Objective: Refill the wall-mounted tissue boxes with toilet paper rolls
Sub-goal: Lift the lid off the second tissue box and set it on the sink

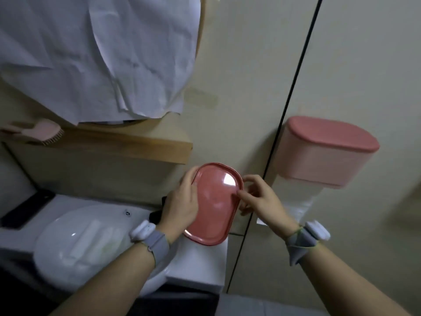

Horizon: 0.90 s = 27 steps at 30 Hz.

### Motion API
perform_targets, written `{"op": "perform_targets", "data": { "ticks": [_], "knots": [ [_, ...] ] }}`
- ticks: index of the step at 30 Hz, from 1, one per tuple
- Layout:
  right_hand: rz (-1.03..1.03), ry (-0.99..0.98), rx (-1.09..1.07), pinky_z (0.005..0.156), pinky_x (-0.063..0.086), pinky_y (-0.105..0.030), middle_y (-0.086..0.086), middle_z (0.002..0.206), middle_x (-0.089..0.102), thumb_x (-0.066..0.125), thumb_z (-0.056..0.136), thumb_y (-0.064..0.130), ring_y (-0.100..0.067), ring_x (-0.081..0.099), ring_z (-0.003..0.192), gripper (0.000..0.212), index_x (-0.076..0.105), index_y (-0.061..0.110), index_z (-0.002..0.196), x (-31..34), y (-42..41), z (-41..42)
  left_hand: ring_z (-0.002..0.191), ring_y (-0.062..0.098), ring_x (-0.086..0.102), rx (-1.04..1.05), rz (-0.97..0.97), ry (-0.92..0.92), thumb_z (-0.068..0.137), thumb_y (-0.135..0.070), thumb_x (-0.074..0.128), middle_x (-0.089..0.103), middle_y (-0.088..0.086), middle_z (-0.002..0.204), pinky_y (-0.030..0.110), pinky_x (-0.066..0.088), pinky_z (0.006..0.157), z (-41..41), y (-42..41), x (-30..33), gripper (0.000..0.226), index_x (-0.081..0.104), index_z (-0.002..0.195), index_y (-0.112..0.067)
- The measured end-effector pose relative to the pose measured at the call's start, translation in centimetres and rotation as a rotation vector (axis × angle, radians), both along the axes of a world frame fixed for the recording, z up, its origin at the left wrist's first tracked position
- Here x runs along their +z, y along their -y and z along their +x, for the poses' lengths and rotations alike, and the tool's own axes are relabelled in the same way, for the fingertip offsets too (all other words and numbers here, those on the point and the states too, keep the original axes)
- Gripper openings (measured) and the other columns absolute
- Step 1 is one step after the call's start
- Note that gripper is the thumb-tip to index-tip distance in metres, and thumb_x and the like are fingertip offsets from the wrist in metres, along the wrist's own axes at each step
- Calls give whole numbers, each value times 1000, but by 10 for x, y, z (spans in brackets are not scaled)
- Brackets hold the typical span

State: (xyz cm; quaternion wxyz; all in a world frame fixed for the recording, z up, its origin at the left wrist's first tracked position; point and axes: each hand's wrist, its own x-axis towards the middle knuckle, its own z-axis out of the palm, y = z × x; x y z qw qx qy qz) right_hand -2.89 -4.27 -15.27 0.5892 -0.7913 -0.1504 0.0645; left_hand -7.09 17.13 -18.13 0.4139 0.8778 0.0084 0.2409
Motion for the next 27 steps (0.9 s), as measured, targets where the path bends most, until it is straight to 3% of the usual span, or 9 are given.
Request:
{"op": "perform_targets", "data": {
  "ticks": [4, 6, 8, 11, 15, 20, 24, 27],
  "knots": [
    [22, -212, -19, 57, 56, -38, -20, 79, 55, 65, 85, -7, -27, 61, 59, 38, 52, 9, 117, -69, 5, 4, 93, 32, 65, 70, -104, -129, 100, -14, 46, 63, 1, 94, 43, 51, 80, 5, 14, -52, 12, 48, 112, -15],
    [-7, -269, -63, 58, 57, -42, -20, 75, 59, 65, 84, -8, -30, 61, 58, 37, 50, 4, 115, -97, 8, 15, 88, 28, 64, 69, -77, -190, 99, -17, 49, 61, 2, 95, 43, 51, 77, 9, 19, -74, 6, 46, 104, -17],
    [-67, -299, -84, 59, 56, -46, -19, 71, 63, 65, 82, -7, -31, 62, 56, 34, 48, 3, 110, -125, 9, 31, 90, 25, 61, 47, -7, -307, 96, -16, 51, 57, 3, 106, 44, 51, 79, 19, 21, -98, 10, 48, 106, -17],
    [-169, -345, -78, 53, 54, -40, -17, 65, 66, 64, 81, -7, -28, 60, 48, 33, 45, 5, 105, -165, 5, 56, 100, 23, 60, 13, 7, -520, 87, -10, 54, 55, 3, 119, 39, 51, 86, 27, 21, -132, 39, 49, 125, -19],
    [-234, -392, -71, 50, 50, -37, -12, 59, 66, 65, 81, -2, -24, 56, 41, 34, 40, 10, 100, -207, -3, 70, 91, 21, 66, 47, -55, -708, 87, -18, 62, 67, 0, 98, 33, 52, 83, 22, 7, -162, 46, 50, 131, -25],
    [-325, -366, 8, 65, 57, -44, -4, 71, 68, 65, 81, 14, -27, 68, 59, 29, 41, 29, 85, -238, -18, 86, 82, 19, 67, 182, 24, -703, 89, -22, 64, 70, -4, 84, 38, 56, 78, 28, -5, -186, 19, 63, 107, -29],
    [-388, -357, 118, 78, 57, -44, 0, 87, 64, 64, 83, 7, -28, 70, 75, 29, 54, 25, 103, -239, -17, 96, 80, 19, 66, 158, -23, -732, 93, -19, 61, 66, -3, 82, 35, 56, 78, 36, -8, -191, 17, 64, 110, -22],
    [-467, -276, 154, 80, 53, -31, 2, 99, 64, 65, 83, 9, -18, 66, 77, 34, 58, 27, 111, -231, -12, 95, 81, 20, 64, 141, -10, -738, 93, -16, 60, 65, 1, 85, 31, 52, 79, 36, -11, -194, 22, 61, 115, -17]
  ]
}}
